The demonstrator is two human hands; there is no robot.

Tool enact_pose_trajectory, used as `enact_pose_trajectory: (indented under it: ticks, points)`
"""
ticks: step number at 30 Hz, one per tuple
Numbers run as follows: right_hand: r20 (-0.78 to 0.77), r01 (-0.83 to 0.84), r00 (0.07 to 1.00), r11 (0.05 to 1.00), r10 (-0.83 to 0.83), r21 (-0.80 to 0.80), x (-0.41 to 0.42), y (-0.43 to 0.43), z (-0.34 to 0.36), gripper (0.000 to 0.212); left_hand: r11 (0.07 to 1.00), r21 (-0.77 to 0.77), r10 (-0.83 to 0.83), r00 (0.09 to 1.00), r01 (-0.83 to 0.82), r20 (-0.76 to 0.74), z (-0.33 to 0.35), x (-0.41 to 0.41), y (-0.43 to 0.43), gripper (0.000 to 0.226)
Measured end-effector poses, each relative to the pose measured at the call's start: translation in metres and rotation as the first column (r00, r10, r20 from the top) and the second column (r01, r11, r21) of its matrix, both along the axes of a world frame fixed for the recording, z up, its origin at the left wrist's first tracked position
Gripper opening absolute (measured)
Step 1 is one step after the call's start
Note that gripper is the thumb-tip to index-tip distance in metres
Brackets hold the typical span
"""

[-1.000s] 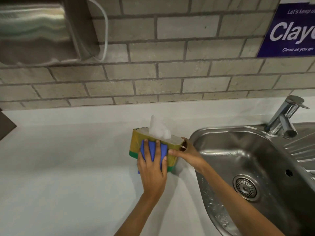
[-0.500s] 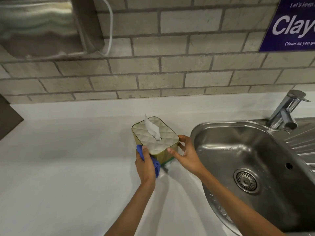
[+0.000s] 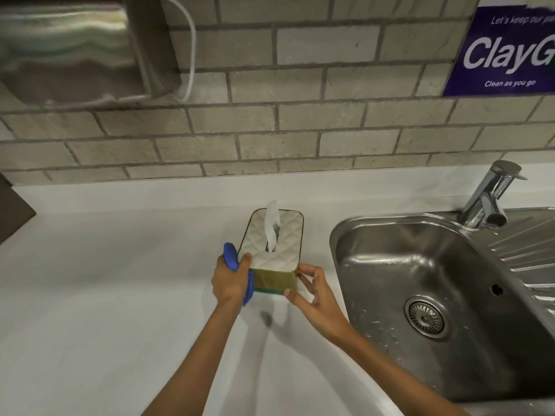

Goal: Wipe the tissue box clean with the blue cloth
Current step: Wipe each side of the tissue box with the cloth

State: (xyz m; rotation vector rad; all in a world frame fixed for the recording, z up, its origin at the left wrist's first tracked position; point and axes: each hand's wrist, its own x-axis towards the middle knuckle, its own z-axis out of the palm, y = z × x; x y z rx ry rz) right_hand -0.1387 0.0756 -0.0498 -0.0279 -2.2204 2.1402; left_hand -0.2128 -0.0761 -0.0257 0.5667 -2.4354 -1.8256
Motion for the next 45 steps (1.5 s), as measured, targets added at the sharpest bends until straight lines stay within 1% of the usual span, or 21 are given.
enact_pose_trajectory:
  ticks: [3,5,7,9,10,12,14,15,18,20,22,24,25,29,33,36,39,40,41,42,45]
  points:
    - [-0.025,0.059,0.998,0.994,-0.057,0.094,0.004,-0.001,0.004,0.036,0.993,-0.098,-0.065,0.998,0.064,-0.012,0.006,-0.014,-0.007,0.023]
    - [-0.072,0.208,0.977,0.965,-0.199,0.159,-0.003,0.011,0.012,0.027,0.985,-0.124,-0.123,0.992,0.12,-0.016,0.01,-0.024,-0.013,0.014]
    - [-0.099,0.356,0.934,0.92,-0.344,0.164,-0.019,0.03,0.021,0.021,0.976,-0.149,-0.167,0.986,0.161,-0.024,0.012,-0.033,-0.019,0.012]
    - [-0.073,0.41,0.912,0.895,-0.404,0.176,-0.041,0.047,0.031,0.022,0.974,-0.153,-0.175,0.983,0.166,-0.049,0.014,-0.038,-0.021,0.012]
    - [-0.04,0.396,0.917,0.899,-0.396,0.188,-0.053,0.055,0.035,0.026,0.981,-0.135,-0.151,0.986,0.141,-0.065,0.015,-0.04,-0.02,0.013]
    - [0.057,0.331,0.936,0.923,-0.347,0.196,-0.078,0.064,0.039,0.039,0.998,-0.058,-0.027,0.996,0.022,-0.088,0.014,-0.037,-0.019,0.017]
    - [0.146,0.257,0.949,0.953,-0.281,0.163,-0.098,0.069,0.041,0.049,0.992,0.054,0.119,0.99,-0.116,-0.071,0.01,-0.029,-0.018,0.026]
    - [0.168,0.22,0.955,0.963,-0.245,0.153,-0.106,0.07,0.04,0.052,0.982,0.114,0.155,0.987,-0.15,-0.04,0.007,-0.022,-0.016,0.027]
    - [0.215,0.096,0.969,0.988,-0.122,0.125,-0.125,0.069,0.037,0.057,0.923,0.334,0.169,0.981,-0.191,0.094,-0.001,0.0,-0.002,0.025]
    - [0.268,0.028,0.963,0.999,-0.039,0.045,-0.131,0.066,0.033,0.048,0.899,0.402,0.138,0.983,-0.176,0.122,-0.001,0.008,0.012,0.024]
    - [0.295,0.001,0.955,0.999,-0.015,0.047,-0.132,0.062,0.031,0.038,0.902,0.409,0.098,0.987,-0.141,0.126,0.002,0.01,0.024,0.03]
    - [0.299,0.007,0.954,0.998,-0.027,0.068,-0.131,0.063,0.026,0.037,0.918,0.377,0.078,0.989,-0.12,0.124,0.004,0.007,0.03,0.044]
    - [0.301,0.013,0.953,0.996,-0.039,0.087,-0.129,0.065,0.023,0.039,0.928,0.354,0.073,0.989,-0.115,0.128,0.003,0.005,0.03,0.045]
    - [0.28,0.061,0.955,0.987,-0.102,0.15,-0.111,0.077,0.016,0.053,0.953,0.297,0.015,0.99,-0.057,0.141,0.002,-0.007,0.021,0.034]
    - [0.209,0.115,0.967,0.983,-0.144,0.144,-0.08,0.073,0.015,0.042,0.966,0.257,-0.068,0.986,0.027,0.155,0.006,-0.022,0.003,0.023]
    - [0.152,0.129,0.978,0.985,-0.145,0.112,-0.054,0.068,0.014,0.034,0.952,0.289,-0.135,0.984,0.096,0.119,0.011,-0.031,-0.012,0.012]
    - [0.11,0.121,0.985,0.99,-0.129,0.077,-0.033,0.066,0.007,0.024,0.943,0.287,-0.211,0.97,0.168,0.125,0.016,-0.038,-0.023,0.02]
    - [0.109,0.112,0.987,0.991,-0.12,0.068,-0.03,0.067,0.005,0.027,0.94,0.284,-0.232,0.964,0.188,0.132,0.017,-0.04,-0.025,0.024]
    - [0.115,0.103,0.987,0.992,-0.11,0.066,-0.028,0.069,0.003,0.037,0.936,0.285,-0.253,0.958,0.206,0.136,0.017,-0.04,-0.026,0.026]
    - [0.128,0.088,0.987,0.993,-0.098,0.076,-0.029,0.073,0.002,0.053,0.931,0.289,-0.269,0.953,0.221,0.139,0.017,-0.041,-0.028,0.03]
    - [0.208,-0.046,0.978,0.988,0.014,0.151,-0.042,0.085,0.003,0.117,0.923,0.302,-0.291,0.946,0.238,0.145,0.014,-0.042,-0.033,0.038]
